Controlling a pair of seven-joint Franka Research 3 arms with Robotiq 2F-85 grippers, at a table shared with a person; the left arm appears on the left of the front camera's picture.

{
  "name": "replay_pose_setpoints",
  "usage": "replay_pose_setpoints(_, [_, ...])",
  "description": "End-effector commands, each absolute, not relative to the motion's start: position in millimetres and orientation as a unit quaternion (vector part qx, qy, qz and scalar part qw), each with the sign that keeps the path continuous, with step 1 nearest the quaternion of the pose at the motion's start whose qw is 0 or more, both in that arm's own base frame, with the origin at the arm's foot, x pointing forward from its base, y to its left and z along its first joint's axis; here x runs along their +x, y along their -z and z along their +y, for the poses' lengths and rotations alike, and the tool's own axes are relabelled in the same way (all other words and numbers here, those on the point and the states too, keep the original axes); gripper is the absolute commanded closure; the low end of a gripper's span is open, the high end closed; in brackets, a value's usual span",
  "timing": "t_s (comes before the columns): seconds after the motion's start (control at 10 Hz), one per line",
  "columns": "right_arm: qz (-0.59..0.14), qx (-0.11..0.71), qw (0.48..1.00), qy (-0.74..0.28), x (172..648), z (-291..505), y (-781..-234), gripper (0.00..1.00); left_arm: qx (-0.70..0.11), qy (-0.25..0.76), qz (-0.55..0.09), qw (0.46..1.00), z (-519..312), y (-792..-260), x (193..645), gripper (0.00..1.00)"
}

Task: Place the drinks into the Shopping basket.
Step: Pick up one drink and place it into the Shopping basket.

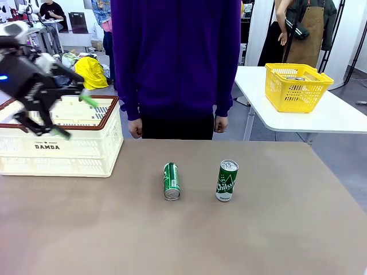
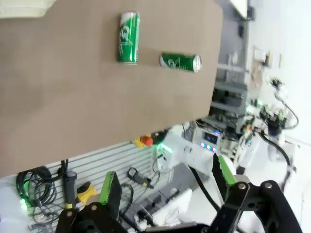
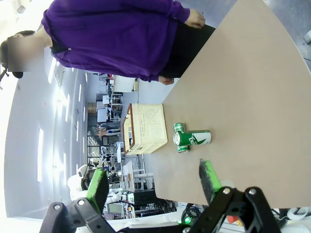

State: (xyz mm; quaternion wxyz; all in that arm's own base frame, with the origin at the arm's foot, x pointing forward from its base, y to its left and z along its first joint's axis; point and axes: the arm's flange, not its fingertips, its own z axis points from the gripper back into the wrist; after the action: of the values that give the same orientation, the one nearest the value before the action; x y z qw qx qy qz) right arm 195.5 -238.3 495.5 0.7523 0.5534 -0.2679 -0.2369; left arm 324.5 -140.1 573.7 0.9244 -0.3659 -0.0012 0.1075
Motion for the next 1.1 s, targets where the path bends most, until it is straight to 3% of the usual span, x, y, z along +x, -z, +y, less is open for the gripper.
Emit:
replay_pose_setpoints(0.0, [-0.279, 0.559, 0.747, 0.226, 197, -239, -497, 0.00, -0.283, -0.116, 0.013, 0.952, -234, -580, 374, 0.00])
replay_pose_setpoints(0.3, [-0.279, 0.559, 0.747, 0.226, 197, -239, -497, 0.00, -0.134, -0.020, 0.058, 0.989, -396, -544, 430, 0.00])
replay_pose_setpoints(0.5, [-0.279, 0.559, 0.747, 0.226, 197, -239, -497, 0.00, -0.063, 0.005, 0.019, 0.998, -473, -514, 428, 0.00])
replay_pose_setpoints(0.7, [-0.279, 0.559, 0.747, 0.226, 197, -239, -497, 0.00, -0.021, -0.014, -0.038, 0.999, -522, -484, 413, 0.00])
replay_pose_setpoints(1.0, [-0.279, 0.559, 0.747, 0.226, 197, -239, -497, 0.00, -0.051, -0.017, -0.082, 0.995, -553, -465, 393, 0.00])
